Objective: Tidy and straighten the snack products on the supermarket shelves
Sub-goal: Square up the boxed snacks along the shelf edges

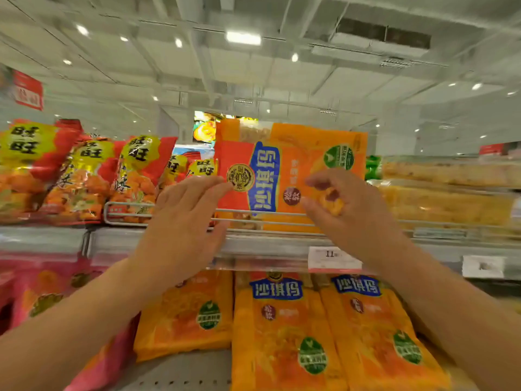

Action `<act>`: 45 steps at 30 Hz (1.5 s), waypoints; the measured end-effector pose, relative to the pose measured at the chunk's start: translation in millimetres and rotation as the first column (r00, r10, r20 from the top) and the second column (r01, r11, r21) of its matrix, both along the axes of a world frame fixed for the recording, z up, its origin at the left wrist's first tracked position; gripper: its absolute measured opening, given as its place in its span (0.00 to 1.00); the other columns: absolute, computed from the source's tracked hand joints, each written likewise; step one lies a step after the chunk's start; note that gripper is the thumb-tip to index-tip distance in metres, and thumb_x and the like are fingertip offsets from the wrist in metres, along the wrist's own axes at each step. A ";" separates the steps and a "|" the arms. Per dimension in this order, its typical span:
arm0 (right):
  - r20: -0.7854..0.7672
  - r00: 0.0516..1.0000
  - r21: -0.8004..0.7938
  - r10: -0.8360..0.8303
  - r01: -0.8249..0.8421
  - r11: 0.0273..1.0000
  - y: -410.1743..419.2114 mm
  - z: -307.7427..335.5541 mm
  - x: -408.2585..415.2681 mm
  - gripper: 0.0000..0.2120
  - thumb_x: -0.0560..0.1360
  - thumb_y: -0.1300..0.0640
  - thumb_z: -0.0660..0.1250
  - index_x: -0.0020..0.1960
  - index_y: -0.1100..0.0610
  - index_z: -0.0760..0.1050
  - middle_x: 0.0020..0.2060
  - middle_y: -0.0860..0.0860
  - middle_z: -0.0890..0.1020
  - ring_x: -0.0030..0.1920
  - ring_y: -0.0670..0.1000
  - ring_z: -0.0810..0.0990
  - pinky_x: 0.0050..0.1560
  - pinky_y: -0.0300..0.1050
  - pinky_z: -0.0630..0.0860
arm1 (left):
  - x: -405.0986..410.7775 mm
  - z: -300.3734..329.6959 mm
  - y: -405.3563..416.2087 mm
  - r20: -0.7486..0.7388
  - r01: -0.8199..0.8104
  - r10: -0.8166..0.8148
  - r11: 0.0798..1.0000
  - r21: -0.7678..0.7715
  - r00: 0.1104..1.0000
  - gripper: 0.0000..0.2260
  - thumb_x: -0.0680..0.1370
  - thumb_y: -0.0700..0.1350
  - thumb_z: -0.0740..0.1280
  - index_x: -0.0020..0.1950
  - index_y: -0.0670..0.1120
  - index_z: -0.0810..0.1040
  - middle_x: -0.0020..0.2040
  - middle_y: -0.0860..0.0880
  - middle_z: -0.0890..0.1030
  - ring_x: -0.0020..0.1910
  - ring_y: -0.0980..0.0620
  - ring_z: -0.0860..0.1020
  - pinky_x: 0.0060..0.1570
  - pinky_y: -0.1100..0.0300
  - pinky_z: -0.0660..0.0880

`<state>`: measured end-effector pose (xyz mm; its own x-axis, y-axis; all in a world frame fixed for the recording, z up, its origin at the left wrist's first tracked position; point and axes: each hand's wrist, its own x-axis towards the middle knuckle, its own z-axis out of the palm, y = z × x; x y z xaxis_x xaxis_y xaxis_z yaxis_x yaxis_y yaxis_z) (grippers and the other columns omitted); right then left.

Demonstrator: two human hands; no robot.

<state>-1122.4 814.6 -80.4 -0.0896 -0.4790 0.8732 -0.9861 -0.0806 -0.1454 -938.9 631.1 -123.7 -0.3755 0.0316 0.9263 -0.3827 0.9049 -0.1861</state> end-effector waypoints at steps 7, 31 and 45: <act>-0.333 0.889 0.008 -0.316 0.338 0.941 -46.0 85.7 -14.2 0.38 0.72 0.44 0.72 0.76 0.55 0.62 0.77 0.54 0.58 0.77 0.55 0.55 0.75 0.51 0.55 | -20.3 -3.5 -28.6 0.076 -0.197 0.192 0.979 0.057 0.978 0.25 0.78 0.55 0.57 0.67 0.41 0.74 0.70 0.35 0.70 0.67 0.34 0.70 0.64 0.38 0.66; -0.216 0.938 0.454 -0.270 0.341 0.823 -35.1 149.7 -9.2 0.29 0.51 0.35 0.80 0.44 0.45 0.71 0.39 0.41 0.78 0.36 0.42 0.77 0.31 0.37 0.68 | -25.6 -18.9 -38.9 -0.132 -0.057 0.056 0.998 -0.003 0.990 0.19 0.77 0.52 0.60 0.64 0.43 0.66 0.66 0.38 0.71 0.62 0.37 0.74 0.60 0.44 0.66; 0.503 0.853 0.106 0.143 -0.225 0.969 73.6 121.6 27.4 0.27 0.52 0.50 0.84 0.49 0.56 0.83 0.41 0.54 0.87 0.39 0.57 0.86 0.39 0.55 0.83 | -38.4 -3.0 97.1 -0.620 0.797 -0.534 0.193 0.573 0.575 0.38 0.62 0.68 0.72 0.62 0.79 0.51 0.66 0.65 0.69 0.63 0.65 0.72 0.58 0.60 0.73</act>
